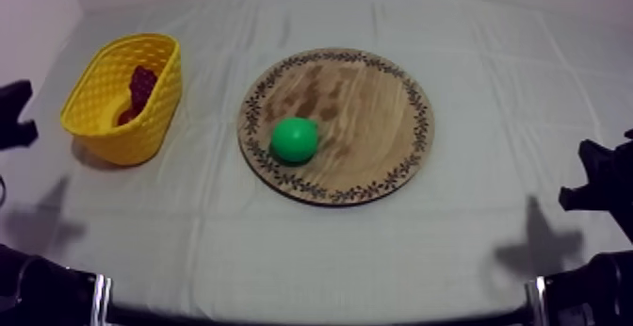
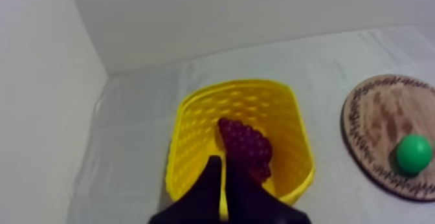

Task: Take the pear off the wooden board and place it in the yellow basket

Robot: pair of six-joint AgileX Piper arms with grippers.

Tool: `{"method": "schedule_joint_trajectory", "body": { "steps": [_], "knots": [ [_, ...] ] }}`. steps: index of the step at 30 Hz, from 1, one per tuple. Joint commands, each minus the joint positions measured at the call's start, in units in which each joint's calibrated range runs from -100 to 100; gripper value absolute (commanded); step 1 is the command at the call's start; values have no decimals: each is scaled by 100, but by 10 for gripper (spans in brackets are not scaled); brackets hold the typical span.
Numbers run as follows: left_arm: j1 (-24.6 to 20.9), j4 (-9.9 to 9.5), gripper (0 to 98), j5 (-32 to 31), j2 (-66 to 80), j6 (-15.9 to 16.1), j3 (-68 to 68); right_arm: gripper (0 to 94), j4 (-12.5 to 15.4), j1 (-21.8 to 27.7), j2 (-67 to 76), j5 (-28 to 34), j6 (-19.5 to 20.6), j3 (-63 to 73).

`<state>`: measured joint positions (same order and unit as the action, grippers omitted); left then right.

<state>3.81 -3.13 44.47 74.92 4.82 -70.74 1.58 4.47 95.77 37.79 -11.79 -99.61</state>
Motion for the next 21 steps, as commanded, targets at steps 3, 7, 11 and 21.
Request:
{"method": "schedule_joint_trajectory", "body": {
  "steps": [3, 7, 11, 21],
  "knots": [
    [343, -91, 0, 652, -1273, -324, 1905, 5, 1, -3, -1, 3, 0, -5],
    [795, -284, 0, 1099, -1984, -712, 2925, 5, 1, -3, -1, 3, 0, -5],
    [1177, -427, 0, 1254, -2512, -1019, 3528, 5, 1, -3, -1, 3, 0, -5],
    [2050, -575, 0, 2093, -3874, -1385, 4829, 5, 1, -3, -1, 3, 0, -5]
  ]
}}
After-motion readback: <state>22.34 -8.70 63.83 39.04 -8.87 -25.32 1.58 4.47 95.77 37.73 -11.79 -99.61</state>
